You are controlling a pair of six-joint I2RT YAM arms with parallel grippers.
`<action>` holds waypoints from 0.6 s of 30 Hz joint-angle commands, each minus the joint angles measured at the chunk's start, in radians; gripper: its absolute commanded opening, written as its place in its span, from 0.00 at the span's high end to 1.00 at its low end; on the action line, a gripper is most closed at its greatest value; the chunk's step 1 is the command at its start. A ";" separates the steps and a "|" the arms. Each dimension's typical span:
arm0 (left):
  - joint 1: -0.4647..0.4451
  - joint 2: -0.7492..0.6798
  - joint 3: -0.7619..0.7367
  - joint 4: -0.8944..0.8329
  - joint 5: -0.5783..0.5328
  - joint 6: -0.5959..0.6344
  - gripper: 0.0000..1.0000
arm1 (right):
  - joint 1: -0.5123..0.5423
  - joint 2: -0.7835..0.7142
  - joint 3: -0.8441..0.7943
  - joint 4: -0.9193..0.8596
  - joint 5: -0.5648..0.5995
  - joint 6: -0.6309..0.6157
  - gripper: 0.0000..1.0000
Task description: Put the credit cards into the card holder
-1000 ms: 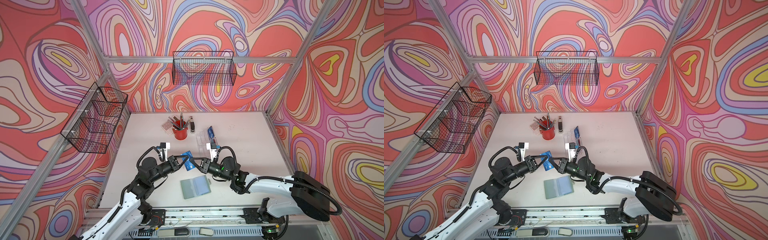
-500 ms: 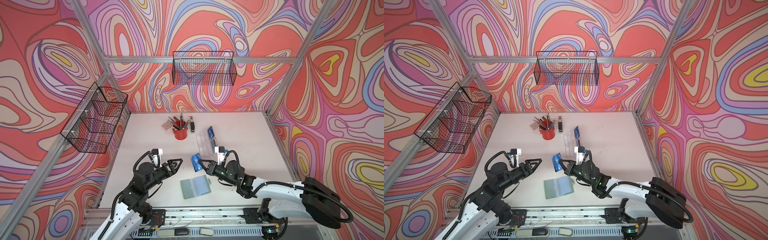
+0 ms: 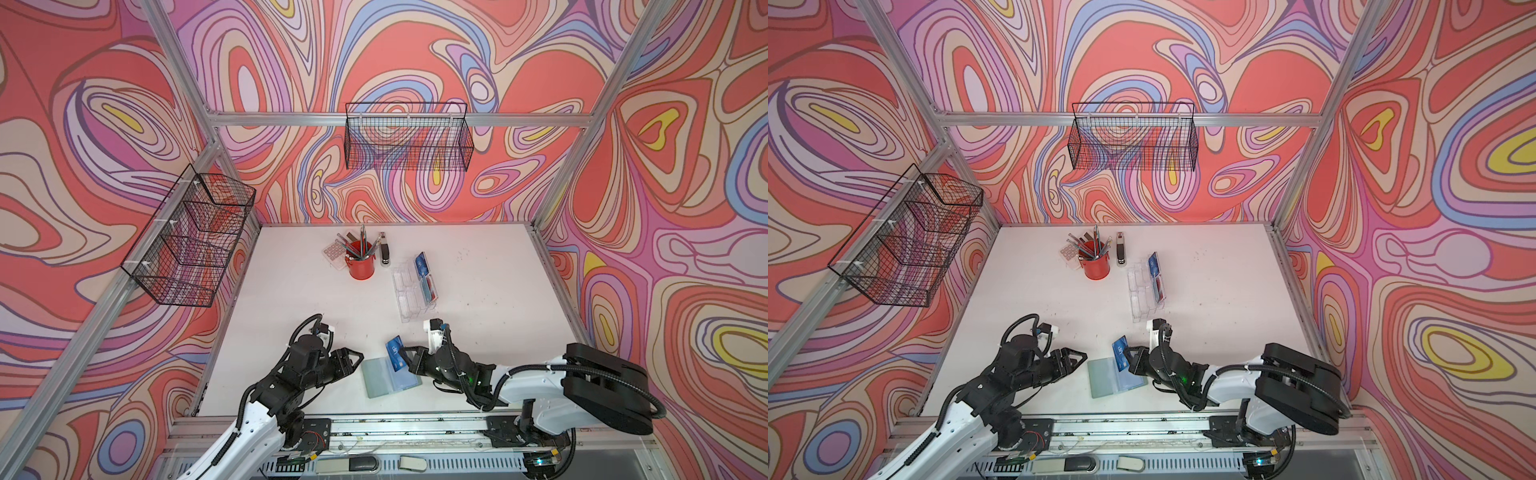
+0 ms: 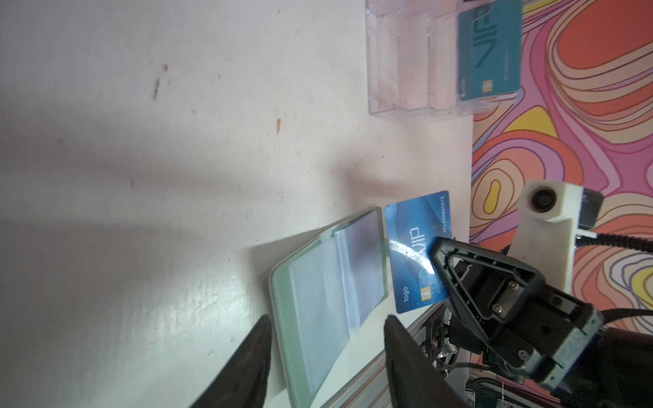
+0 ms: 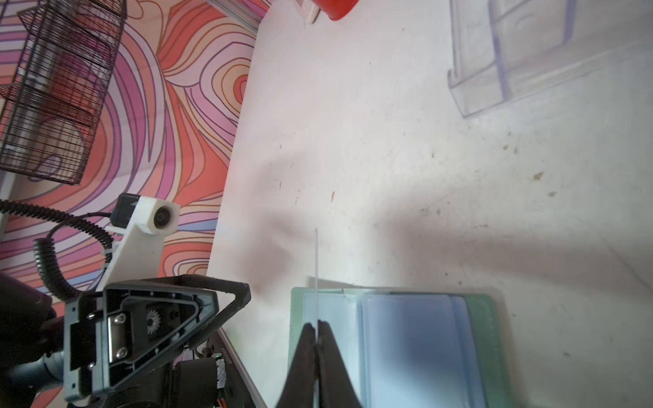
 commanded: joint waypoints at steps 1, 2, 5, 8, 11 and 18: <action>-0.003 0.018 -0.045 0.082 0.051 -0.027 0.48 | 0.011 0.071 -0.005 0.093 0.006 0.029 1.00; -0.003 0.021 -0.054 0.088 0.049 -0.030 0.48 | 0.011 0.095 -0.004 0.113 0.000 0.032 1.00; -0.008 0.023 -0.085 0.110 0.042 -0.044 0.47 | 0.011 0.145 0.002 0.142 -0.009 0.035 1.00; -0.010 0.025 -0.105 0.126 0.040 -0.058 0.47 | 0.010 0.166 -0.021 0.181 -0.007 0.047 1.00; -0.011 0.028 -0.110 0.131 0.050 -0.063 0.47 | 0.012 0.166 -0.043 0.218 -0.008 0.055 1.00; -0.046 0.013 -0.109 0.135 0.054 -0.089 0.49 | 0.047 0.220 -0.041 0.274 -0.008 0.075 1.00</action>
